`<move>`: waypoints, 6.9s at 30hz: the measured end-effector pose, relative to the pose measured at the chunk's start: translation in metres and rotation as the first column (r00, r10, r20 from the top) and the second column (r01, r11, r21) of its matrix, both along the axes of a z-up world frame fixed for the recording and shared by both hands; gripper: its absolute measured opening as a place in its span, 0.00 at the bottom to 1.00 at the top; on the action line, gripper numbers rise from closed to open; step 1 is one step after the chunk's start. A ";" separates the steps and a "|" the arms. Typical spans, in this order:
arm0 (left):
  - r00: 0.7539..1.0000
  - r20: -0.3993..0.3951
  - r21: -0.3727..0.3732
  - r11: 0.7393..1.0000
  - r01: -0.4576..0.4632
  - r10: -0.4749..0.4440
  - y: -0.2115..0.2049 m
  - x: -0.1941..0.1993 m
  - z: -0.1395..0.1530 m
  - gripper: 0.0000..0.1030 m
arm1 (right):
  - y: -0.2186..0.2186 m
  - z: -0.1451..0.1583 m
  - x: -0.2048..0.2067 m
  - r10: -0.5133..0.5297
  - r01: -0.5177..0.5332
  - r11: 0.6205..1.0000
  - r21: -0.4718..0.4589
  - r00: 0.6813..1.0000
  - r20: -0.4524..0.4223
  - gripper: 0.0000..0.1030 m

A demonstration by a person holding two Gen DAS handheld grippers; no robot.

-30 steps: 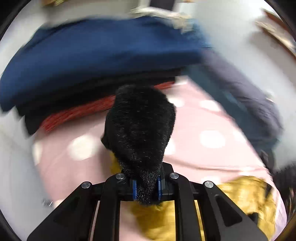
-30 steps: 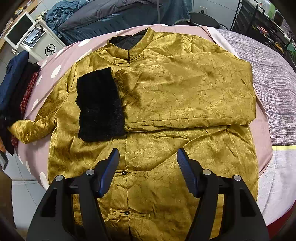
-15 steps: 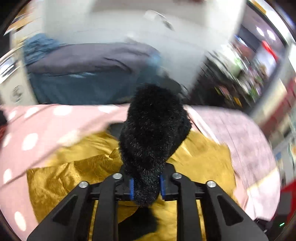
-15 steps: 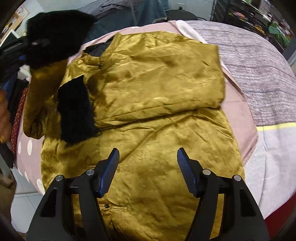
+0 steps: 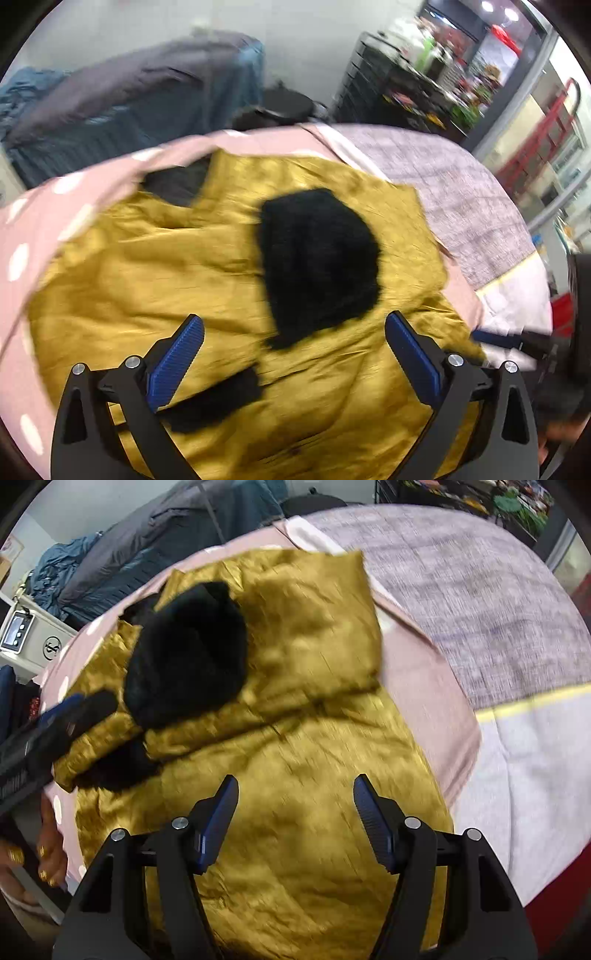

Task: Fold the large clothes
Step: 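Fold the second fur-cuffed sleeve across the jacket front with the left gripper, then grasp the jacket side with the left gripper and fold it toward the buttons, then grasp the jacket hem with both grippers, then fold the hem up toward the collar with both grippers and release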

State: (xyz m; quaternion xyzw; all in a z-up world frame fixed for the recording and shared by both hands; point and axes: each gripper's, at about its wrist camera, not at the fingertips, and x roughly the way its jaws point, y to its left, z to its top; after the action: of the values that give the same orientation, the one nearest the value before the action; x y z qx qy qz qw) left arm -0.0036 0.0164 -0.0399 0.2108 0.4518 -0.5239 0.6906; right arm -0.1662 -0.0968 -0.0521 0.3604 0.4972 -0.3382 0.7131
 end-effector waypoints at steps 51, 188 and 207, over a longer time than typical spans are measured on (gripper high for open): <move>0.928 0.162 0.184 0.913 -0.364 0.337 0.167 0.112 -0.064 0.94 | 0.061 -0.034 0.198 0.488 -0.530 0.833 -0.159 0.839 -0.243 0.78; 0.911 -0.020 0.218 0.891 -0.398 0.412 0.118 0.206 -0.040 0.14 | -0.176 0.011 0.045 0.090 -0.086 0.996 -0.038 0.987 0.131 0.09; 0.884 0.007 0.274 0.850 -0.451 0.467 0.119 0.230 -0.056 0.77 | -0.174 -0.016 0.047 0.056 -0.056 0.998 -0.006 0.998 0.023 0.66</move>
State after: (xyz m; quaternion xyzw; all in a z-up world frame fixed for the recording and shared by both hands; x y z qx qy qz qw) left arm 0.2261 0.1355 -0.0957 0.1723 0.5759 -0.2840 0.7469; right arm -0.1191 -0.2704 -0.0685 0.3483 0.4977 -0.3151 0.7291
